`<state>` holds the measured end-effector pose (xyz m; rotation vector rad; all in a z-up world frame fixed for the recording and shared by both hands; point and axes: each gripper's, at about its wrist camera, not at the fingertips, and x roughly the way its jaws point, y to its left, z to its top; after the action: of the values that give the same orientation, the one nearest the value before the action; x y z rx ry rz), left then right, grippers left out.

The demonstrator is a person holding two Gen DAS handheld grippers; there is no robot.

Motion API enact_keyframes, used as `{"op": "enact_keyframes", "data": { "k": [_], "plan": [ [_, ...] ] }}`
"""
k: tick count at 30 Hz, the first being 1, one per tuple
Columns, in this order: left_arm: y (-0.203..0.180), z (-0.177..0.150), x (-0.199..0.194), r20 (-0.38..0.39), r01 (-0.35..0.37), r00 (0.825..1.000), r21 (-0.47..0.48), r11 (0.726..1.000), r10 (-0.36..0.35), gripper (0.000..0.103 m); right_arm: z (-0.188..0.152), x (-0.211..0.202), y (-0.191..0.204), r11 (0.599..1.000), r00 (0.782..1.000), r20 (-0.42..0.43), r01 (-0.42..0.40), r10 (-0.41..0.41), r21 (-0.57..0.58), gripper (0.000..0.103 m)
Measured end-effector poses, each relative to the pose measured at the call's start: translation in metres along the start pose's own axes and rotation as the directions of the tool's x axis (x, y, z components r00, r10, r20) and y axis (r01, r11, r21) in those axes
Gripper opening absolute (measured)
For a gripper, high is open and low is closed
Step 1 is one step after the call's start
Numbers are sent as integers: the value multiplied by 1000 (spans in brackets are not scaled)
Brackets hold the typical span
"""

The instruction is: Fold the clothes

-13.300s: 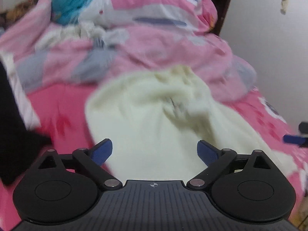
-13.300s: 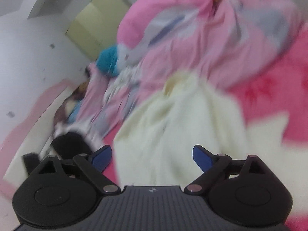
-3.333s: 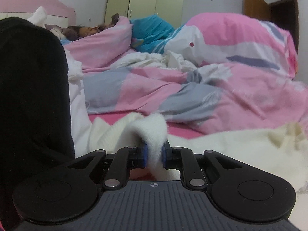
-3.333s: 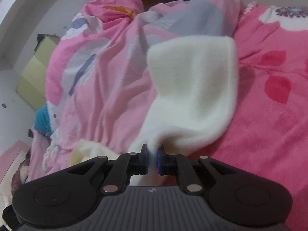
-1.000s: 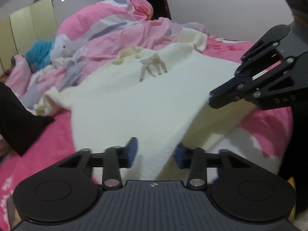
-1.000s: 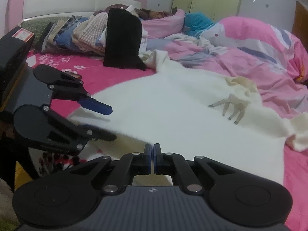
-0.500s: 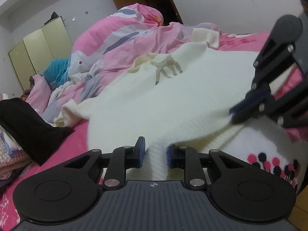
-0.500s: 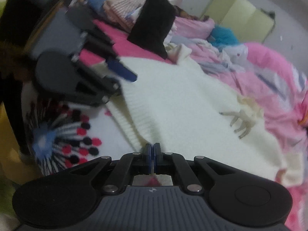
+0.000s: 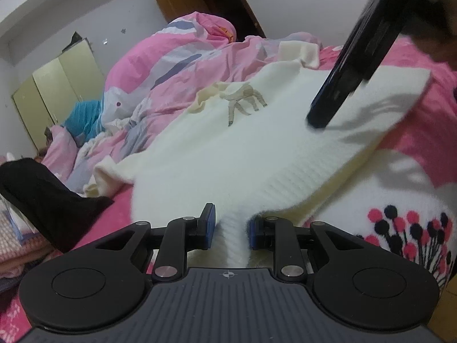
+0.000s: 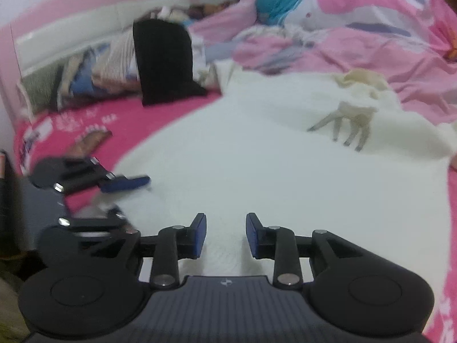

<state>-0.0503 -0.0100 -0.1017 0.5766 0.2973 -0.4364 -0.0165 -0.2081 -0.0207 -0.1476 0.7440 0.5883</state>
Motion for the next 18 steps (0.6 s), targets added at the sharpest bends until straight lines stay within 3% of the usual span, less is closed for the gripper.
{"op": "enact_keyframes", "data": {
  "k": [6, 7, 8, 11, 18],
  "plan": [
    [-3, -3, 1, 11, -5, 1000, 21, 1000, 5, 23, 0, 35, 9, 995, 995, -103, -7, -4, -102, 34],
    [-3, -3, 1, 14, -6, 1000, 21, 1000, 5, 23, 1, 35, 9, 994, 993, -116, -9, -4, -106, 31],
    [-2, -3, 1, 17, -5, 1000, 19, 1000, 4, 23, 1, 35, 12, 992, 993, -118, -2, -13, -123, 21],
    [-1, -2, 0, 26, -7, 1000, 23, 1000, 6, 23, 2, 31, 21, 984, 993, -102, 40, -58, -171, 5],
    [0, 6, 0, 63, -26, 998, 47, 999, 23, 23, 16, 14, 17, 983, 995, 4, 101, -102, -156, 4]
  ]
}}
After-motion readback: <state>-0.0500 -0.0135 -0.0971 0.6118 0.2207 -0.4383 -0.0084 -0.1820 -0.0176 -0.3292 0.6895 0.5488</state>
